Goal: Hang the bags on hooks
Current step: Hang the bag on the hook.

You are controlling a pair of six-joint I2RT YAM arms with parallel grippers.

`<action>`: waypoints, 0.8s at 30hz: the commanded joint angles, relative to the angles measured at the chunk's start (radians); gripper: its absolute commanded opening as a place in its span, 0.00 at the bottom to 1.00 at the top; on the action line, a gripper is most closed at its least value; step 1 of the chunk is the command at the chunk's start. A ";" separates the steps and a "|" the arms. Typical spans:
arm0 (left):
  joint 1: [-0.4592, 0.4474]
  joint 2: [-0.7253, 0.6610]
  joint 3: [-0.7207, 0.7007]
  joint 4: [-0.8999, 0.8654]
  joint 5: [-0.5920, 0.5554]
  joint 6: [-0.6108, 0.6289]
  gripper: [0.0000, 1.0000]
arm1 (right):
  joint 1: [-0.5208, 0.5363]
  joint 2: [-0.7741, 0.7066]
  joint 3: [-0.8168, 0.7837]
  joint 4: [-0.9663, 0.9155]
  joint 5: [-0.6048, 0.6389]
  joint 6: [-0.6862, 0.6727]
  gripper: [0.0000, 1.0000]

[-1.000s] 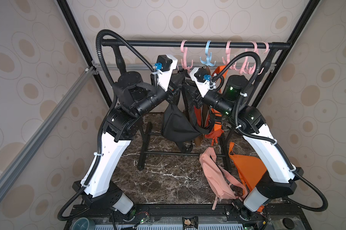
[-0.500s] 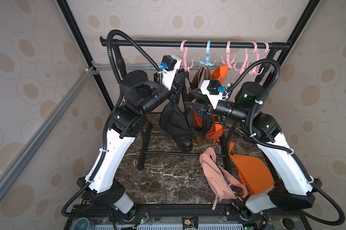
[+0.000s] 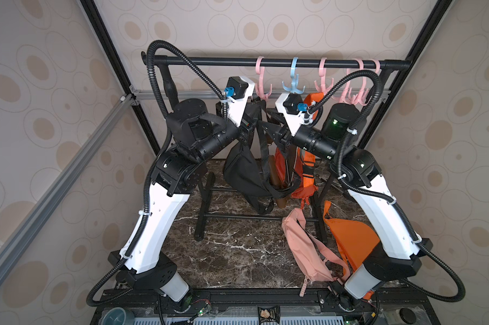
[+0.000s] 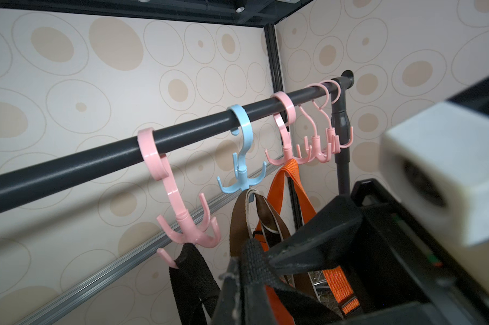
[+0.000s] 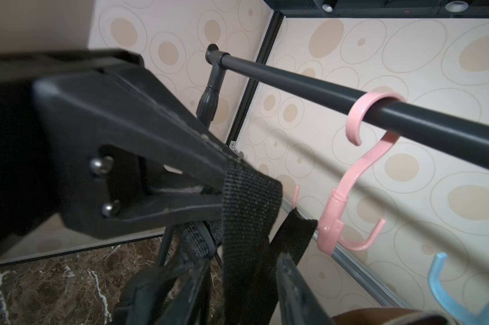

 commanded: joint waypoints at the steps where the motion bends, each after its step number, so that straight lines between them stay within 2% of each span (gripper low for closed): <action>1: -0.003 -0.001 0.041 0.011 0.017 0.014 0.00 | -0.005 0.018 0.065 -0.018 0.033 -0.012 0.32; 7: -0.003 -0.001 0.040 0.016 -0.058 0.030 0.00 | -0.028 -0.022 0.030 0.047 0.031 0.004 0.02; 8: -0.003 0.003 0.043 0.021 -0.079 0.028 0.00 | -0.033 -0.032 0.018 0.059 0.026 0.005 0.00; 12: -0.002 0.042 0.089 0.028 -0.184 0.024 0.00 | -0.057 -0.029 0.034 0.079 -0.005 0.031 0.00; 16: -0.004 0.091 0.135 0.029 -0.293 0.049 0.00 | -0.089 0.040 0.136 0.037 -0.006 0.037 0.00; 19: -0.002 0.112 0.153 0.021 -0.319 0.067 0.00 | -0.118 0.068 0.185 -0.011 -0.086 0.050 0.00; 24: -0.003 0.124 0.170 0.042 -0.357 0.090 0.00 | -0.133 0.046 0.140 0.082 -0.056 0.064 0.00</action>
